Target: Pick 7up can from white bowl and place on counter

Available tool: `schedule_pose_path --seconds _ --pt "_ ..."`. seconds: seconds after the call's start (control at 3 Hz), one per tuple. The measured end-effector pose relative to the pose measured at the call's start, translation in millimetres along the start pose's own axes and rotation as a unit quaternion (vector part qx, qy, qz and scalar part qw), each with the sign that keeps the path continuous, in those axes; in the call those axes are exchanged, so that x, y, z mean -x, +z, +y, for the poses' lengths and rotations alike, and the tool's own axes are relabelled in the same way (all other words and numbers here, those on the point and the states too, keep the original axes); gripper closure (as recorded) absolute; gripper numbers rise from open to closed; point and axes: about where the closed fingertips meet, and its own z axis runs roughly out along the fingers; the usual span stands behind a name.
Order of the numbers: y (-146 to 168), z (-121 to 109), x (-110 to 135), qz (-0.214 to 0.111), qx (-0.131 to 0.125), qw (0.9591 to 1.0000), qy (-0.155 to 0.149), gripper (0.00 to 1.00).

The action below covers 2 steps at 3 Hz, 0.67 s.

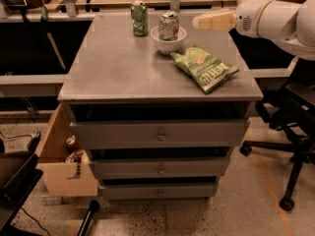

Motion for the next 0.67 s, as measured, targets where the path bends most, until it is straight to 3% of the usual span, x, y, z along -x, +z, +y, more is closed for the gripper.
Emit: schedule_pose_path --seconds 0.67 --pt "54.3 -20.6 -32.8 0.006 -0.002 0.9993 0.038 0.00"
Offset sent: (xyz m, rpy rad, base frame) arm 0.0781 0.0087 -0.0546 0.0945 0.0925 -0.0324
